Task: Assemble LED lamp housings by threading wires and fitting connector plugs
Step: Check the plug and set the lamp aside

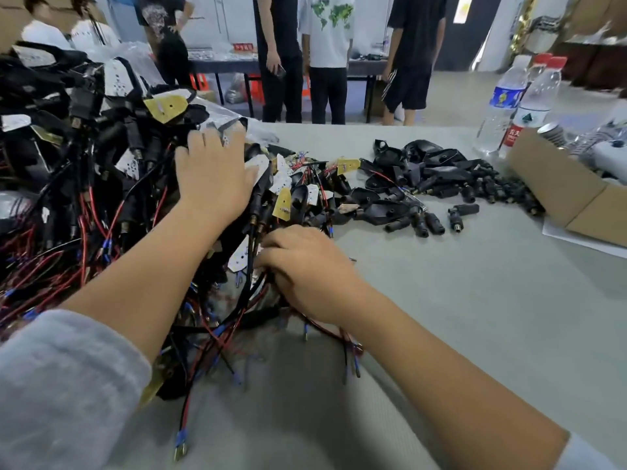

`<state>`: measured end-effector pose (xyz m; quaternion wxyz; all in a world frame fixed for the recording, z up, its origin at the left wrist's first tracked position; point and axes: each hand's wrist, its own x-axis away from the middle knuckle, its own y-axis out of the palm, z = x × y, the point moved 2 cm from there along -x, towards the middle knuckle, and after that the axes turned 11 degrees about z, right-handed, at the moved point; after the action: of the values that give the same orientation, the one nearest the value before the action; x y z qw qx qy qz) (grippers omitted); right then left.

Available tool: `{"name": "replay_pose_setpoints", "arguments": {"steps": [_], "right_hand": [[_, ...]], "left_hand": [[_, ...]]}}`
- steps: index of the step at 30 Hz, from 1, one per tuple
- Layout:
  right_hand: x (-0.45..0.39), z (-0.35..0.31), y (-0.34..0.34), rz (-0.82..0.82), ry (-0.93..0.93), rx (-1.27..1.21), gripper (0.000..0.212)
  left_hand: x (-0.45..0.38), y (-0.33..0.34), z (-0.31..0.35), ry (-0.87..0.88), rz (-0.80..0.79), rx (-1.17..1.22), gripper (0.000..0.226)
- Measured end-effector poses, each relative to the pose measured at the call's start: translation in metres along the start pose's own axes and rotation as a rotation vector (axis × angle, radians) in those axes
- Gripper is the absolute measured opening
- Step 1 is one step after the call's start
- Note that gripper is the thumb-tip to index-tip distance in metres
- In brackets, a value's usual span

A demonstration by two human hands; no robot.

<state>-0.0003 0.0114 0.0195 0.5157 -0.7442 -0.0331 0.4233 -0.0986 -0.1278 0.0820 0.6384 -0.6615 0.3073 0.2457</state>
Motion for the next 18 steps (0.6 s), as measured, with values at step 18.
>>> {"name": "replay_pose_setpoints", "arguments": {"steps": [18], "right_hand": [[0.062,0.069,-0.015,0.106,0.540,-0.086,0.012]], "left_hand": [[0.073,-0.008,0.175,-0.454,-0.366,1.185,0.022]]}}
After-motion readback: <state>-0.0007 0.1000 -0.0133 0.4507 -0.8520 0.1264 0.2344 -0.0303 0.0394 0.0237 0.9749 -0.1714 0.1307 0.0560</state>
